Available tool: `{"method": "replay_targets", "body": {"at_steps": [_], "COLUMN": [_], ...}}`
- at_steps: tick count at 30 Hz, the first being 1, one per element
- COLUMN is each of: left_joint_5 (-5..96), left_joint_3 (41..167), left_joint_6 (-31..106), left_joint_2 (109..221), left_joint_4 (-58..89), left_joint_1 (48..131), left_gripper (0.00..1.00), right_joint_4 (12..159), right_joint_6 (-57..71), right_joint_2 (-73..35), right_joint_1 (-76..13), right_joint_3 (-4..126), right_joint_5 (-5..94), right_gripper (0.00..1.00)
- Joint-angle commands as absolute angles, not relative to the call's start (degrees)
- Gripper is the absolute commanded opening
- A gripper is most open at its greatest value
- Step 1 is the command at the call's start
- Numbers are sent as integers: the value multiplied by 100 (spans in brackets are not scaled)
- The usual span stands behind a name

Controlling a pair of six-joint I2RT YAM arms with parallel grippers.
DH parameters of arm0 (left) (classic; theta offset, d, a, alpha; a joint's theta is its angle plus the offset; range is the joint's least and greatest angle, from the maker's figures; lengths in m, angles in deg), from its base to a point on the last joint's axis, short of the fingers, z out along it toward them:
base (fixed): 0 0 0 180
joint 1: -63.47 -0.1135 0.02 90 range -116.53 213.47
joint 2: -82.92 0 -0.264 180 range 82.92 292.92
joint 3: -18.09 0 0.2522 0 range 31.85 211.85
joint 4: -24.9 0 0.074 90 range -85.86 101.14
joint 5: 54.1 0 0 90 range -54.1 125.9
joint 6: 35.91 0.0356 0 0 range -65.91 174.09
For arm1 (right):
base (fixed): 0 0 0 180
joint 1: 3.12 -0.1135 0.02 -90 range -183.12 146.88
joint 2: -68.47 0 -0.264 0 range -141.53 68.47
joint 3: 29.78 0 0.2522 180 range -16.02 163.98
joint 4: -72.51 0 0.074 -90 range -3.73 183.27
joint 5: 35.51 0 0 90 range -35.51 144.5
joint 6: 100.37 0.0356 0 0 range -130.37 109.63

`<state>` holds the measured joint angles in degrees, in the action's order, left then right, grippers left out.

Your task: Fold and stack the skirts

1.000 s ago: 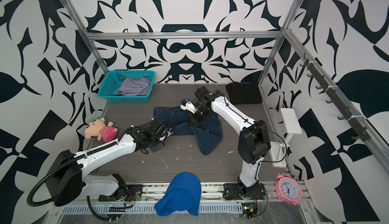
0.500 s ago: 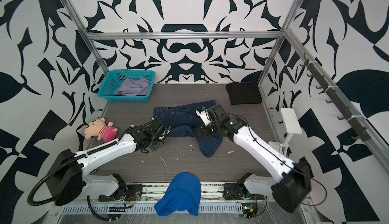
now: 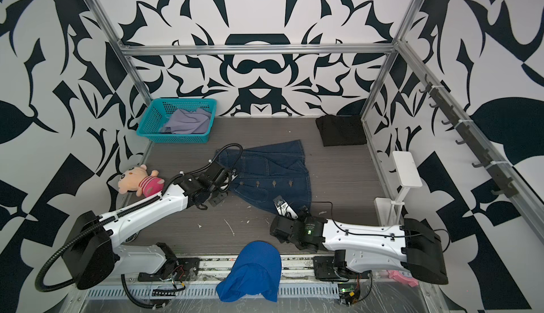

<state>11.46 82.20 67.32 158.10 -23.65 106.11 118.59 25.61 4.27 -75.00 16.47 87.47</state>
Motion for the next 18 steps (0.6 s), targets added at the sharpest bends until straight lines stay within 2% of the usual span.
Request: {"method": "replay_targets", "body": {"at_steps": [1, 7, 12, 18], "left_joint_5": [1165, 972, 941, 1109], "left_joint_3": [8361, 8377, 8489, 8511], "left_joint_6": [6596, 6502, 6312, 6214], "left_joint_2": [15640, 15639, 15640, 15639], "left_joint_4": [-2600, -2676, -2701, -2683], "left_joint_1": [10592, 10474, 10099, 9971], "left_gripper": [0, 0, 0, 0], "right_joint_4": [11988, 12252, 11408, 11368], "right_joint_6": [3422, 3816, 3488, 3193], "right_joint_2": [131, 420, 285, -585], "right_joint_1": [-7457, -7265, -6845, -6846], "right_joint_3": [1654, 1568, 1131, 1547], "right_joint_5": [9392, 8636, 7096, 7275], "right_gripper": [100, 98, 88, 83]}}
